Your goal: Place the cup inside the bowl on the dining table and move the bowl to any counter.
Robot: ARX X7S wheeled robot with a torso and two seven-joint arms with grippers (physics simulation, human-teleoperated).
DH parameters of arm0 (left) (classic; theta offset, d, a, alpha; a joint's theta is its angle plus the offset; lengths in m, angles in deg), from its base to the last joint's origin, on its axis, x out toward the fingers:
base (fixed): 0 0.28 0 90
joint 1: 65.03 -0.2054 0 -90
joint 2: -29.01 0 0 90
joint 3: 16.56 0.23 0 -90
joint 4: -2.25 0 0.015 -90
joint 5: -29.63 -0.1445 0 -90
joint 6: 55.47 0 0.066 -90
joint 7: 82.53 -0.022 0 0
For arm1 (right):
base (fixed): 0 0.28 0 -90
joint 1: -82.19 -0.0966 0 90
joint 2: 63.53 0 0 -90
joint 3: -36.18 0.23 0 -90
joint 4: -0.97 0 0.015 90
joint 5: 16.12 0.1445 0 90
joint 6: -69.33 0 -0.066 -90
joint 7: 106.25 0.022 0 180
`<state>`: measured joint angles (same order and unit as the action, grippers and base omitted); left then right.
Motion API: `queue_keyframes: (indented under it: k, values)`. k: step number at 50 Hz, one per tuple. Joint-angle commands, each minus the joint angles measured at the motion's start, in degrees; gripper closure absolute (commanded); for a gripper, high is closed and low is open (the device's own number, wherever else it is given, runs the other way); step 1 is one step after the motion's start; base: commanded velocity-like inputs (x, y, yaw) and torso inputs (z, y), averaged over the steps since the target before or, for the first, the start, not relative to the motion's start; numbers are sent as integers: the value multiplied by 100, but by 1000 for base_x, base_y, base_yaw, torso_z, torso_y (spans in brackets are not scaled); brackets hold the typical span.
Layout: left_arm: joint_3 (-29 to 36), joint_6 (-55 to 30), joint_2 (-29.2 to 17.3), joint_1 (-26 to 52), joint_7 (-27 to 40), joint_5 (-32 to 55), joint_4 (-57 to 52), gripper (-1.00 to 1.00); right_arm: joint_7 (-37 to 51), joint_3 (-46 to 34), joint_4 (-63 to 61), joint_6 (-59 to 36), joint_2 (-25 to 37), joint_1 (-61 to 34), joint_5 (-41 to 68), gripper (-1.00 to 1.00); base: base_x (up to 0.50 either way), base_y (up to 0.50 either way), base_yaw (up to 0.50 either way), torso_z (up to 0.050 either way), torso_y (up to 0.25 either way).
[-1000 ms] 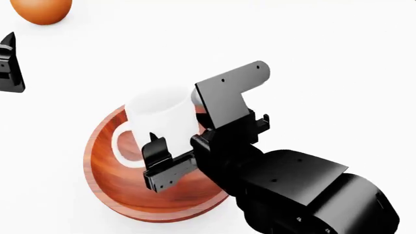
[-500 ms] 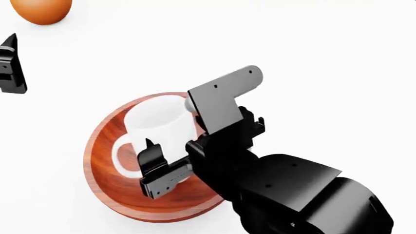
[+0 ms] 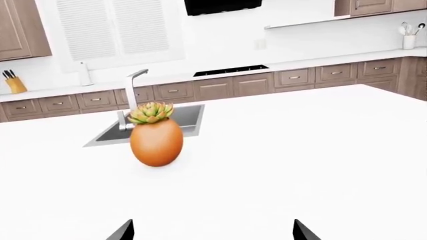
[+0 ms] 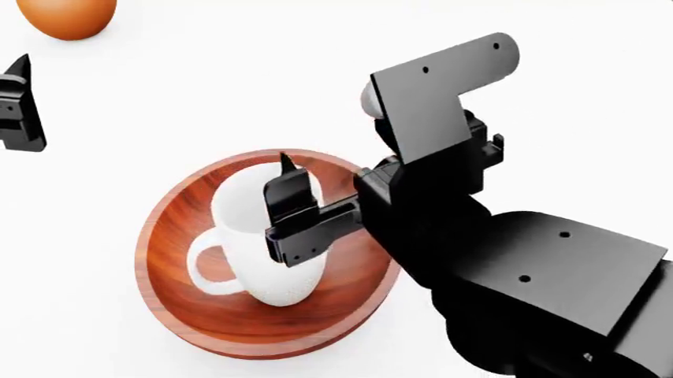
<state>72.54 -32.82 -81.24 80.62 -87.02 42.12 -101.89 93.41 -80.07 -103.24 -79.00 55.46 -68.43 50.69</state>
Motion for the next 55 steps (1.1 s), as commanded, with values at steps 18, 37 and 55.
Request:
queue_keyframes:
  k: [18, 37, 55]
  values:
    - [-99, 252, 2, -272, -43, 57, -18, -100, 1852, 1745, 276, -119, 563, 1099, 2593, -100, 0, 0, 0, 0, 0]
    - [-110, 236, 50, -427, 0, 120, -188, -100, 703, 758, 2769, -609, 92, 65, 2244, -100, 0, 0, 0, 0, 0]
    - [-171, 322, 6, -451, -40, 179, -61, -100, -308, 118, 3987, -182, -277, -247, 1238, -100, 0, 0, 0, 0, 0]
